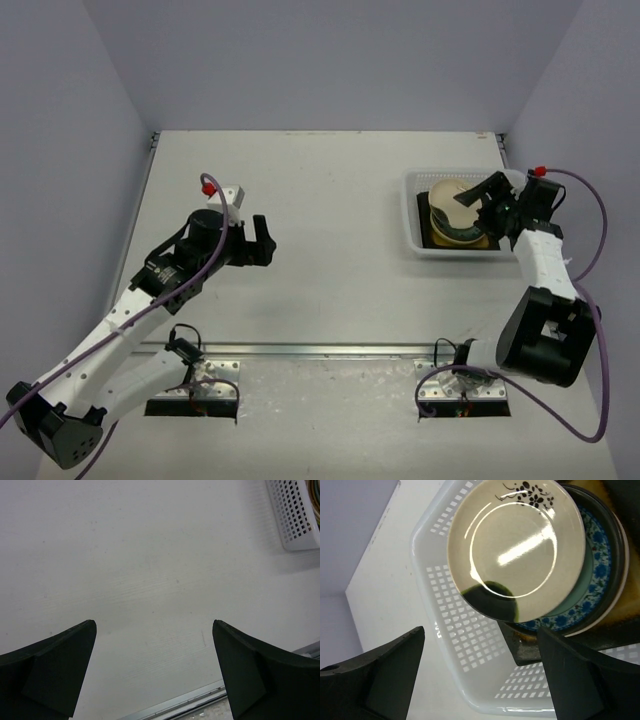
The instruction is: Place the plates into the plastic bin on the countertop
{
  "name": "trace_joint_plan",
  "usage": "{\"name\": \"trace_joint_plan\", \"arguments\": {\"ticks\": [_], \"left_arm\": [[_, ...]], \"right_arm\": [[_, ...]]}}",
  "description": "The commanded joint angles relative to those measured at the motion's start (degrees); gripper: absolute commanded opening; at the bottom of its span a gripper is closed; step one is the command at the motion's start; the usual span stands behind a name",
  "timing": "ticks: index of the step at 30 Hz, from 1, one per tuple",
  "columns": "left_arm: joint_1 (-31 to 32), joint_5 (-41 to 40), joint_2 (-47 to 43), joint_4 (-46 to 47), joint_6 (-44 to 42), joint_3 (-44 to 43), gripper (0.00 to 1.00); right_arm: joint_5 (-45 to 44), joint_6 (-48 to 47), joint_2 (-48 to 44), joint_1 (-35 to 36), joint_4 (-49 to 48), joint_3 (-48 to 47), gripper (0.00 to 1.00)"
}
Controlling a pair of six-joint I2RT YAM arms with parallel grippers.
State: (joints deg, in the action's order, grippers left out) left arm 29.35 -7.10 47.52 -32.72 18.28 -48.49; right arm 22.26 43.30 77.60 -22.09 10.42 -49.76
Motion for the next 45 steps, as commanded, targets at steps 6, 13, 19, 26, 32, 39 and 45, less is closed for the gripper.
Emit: {"name": "trace_joint_plan", "arguments": {"ticks": [6,13,19,26,32,39,45], "left_arm": [[-1.06,-12.5,0.91,-0.41,3.48,-1.95,1.0],[-5.97,-21.17,-2.06,-2.04,5.76,-4.54,1.0],[-6.41,-28.23,-6.73,-0.42,4.23,-5.39,1.0],[-6.37,-31.85,-14.62,5.1,1.88,1.39,1.0],[-6.32,-30.69,-20.62,11.46,-1.23,11.72,1.0],[-6.32,-30.02,-28.01,16.1,-2.12,18.01,1.0],[-6.32,-29.27,-29.4,17.25,-3.69,19.53,1.0]], "right_arm": [[-9.67,-7.35,-12.7,-0.24,8.45,3.97,0.95],[-4.51,-12.86,-20.61,4.88,14.63,0.73,0.99],[-17.98,-26.56,-26.82,17.55,24.43,-3.92,0.99],[-24.22,-31.86,-37.96,26.47,24.55,-0.97,0.99],[-26.51,-31.8,-44.34,27.5,21.27,2.16,0.99],[-20.46,-32.77,-52.38,27.71,15.39,10.34,0.99],[-17.8,-33.0,-52.38,27.71,14.15,11.55,0.99]]}}
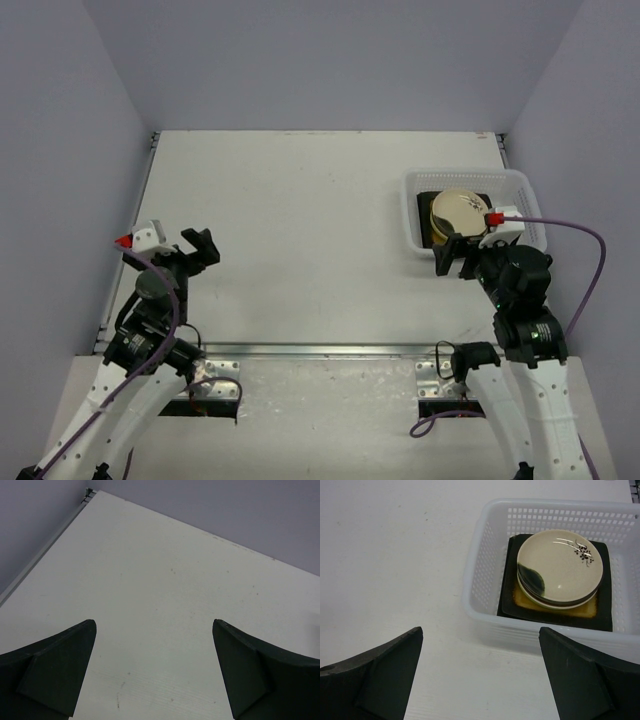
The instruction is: Place the plates into the plastic bin on the countertop
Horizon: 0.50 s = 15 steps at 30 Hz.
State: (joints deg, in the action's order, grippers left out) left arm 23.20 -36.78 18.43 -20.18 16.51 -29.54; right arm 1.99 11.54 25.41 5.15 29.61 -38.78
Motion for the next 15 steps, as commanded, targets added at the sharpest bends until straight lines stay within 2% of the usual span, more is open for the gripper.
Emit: {"name": "trace_joint_plan", "arguments": {"ticks": [1,15], "left_arm": [[-0.17,0.31,-0.2,4.71,-1.92,0.62,1.0],[-0.17,1.55,-0.48,4.62,-2.09,0.96,1.0]], "right_arm": [[2.86,-1.38,-0.22,0.48,-5.34,0.8,0.99],[3.91,-1.04,0.42,0.4,-5.44,1.0,0.99]]}}
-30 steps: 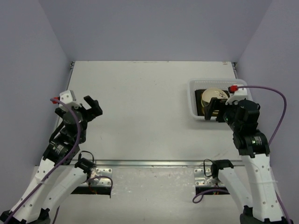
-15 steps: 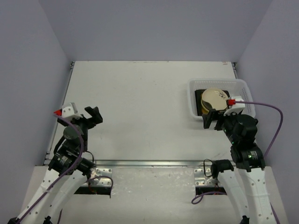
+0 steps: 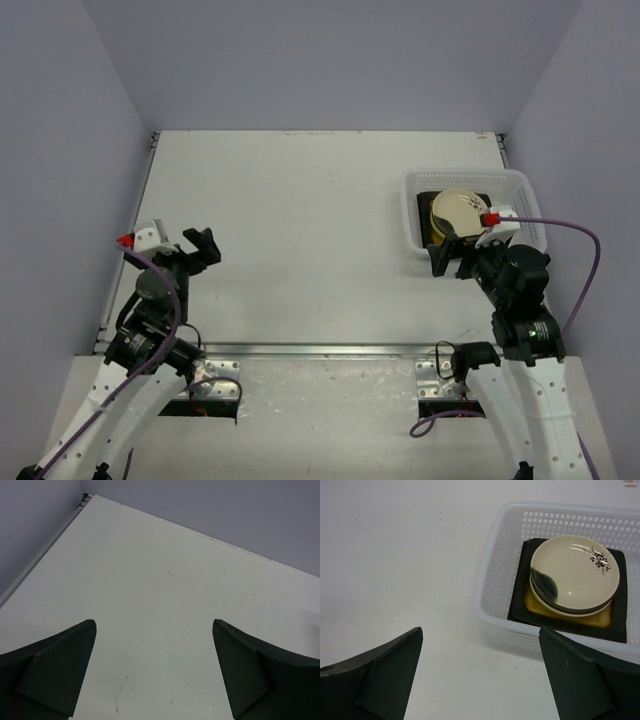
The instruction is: Place the plates into the plastic bin on the countertop
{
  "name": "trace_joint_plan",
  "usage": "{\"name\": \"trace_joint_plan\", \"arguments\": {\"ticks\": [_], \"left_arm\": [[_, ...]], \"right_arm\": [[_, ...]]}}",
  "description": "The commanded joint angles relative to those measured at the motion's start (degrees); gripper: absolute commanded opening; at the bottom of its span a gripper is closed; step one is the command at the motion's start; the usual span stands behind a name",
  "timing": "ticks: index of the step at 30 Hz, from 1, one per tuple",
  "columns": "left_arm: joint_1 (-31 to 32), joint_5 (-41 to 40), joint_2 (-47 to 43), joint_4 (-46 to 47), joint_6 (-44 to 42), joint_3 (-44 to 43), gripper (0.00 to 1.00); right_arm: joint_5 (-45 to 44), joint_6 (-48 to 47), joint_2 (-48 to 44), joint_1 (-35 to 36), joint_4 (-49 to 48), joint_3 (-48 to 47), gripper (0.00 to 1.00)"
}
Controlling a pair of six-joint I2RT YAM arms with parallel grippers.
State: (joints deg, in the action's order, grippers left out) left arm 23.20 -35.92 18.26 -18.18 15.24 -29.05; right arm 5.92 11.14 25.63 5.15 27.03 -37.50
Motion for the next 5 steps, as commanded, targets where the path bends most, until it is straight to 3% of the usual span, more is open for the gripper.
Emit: {"name": "trace_joint_plan", "arguments": {"ticks": [1,5], "left_arm": [[-0.17,0.74,-0.26,2.62,-0.83,0.41,1.0],[-0.17,0.77,-0.33,2.55,-0.92,0.41,1.0]], "right_arm": [[-0.37,-0.47,0.14,0.46,-2.86,-0.22,0.99],[-1.22,-0.39,0.23,0.48,-2.89,0.16,0.99]]}}
